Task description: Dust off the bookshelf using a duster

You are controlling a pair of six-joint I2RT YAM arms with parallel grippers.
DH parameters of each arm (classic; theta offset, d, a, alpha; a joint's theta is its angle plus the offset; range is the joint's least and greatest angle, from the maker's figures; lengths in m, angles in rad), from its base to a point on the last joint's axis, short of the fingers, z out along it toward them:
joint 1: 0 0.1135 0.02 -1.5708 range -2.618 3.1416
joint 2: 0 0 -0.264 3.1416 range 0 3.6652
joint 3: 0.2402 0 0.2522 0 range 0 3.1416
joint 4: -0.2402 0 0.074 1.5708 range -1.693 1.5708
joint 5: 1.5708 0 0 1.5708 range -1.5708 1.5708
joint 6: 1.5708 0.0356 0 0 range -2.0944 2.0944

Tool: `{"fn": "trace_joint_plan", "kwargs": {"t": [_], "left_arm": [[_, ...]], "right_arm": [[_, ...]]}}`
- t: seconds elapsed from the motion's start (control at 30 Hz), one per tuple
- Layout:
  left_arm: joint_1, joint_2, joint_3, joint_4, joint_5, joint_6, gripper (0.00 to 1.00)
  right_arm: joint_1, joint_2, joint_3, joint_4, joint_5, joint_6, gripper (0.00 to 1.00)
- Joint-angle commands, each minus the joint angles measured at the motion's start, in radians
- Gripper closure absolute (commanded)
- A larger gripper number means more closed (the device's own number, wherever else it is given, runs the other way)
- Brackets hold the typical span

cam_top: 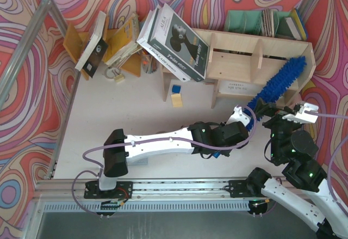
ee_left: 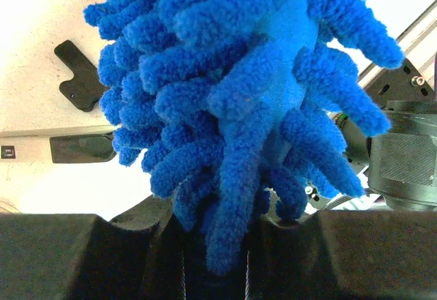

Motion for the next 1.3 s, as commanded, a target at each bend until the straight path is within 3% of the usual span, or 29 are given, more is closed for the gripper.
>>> {"fn": "trace_joint_plan", "kwargs": {"t": [0.0,0.37,0.97,1.27], "left_arm": [[-0.001,-0.058,-0.032,0.01,-0.041,0.007,1.0],[0.001,-0.202,-0.188,-0.029,-0.122,-0.06,1.0],[-0.013,-0.033,0.013,-0.05,0.006,0.027,1.0],[-0.001,-0.169,-0.166,-0.042,-0.077,-0.028,1.0]], "right_arm": [[0.004,-0.014,-0.007,0.033,0.004,-0.005,0.01],[0.003,-0.017,-0.007,0.031,0.001,0.001,0.01],[0.004,-0.017,-0.008,0.033,0.003,0.0,0.01],[0.004,-0.014,-0.009,0.043,0.002,-0.007,0.01]]}}
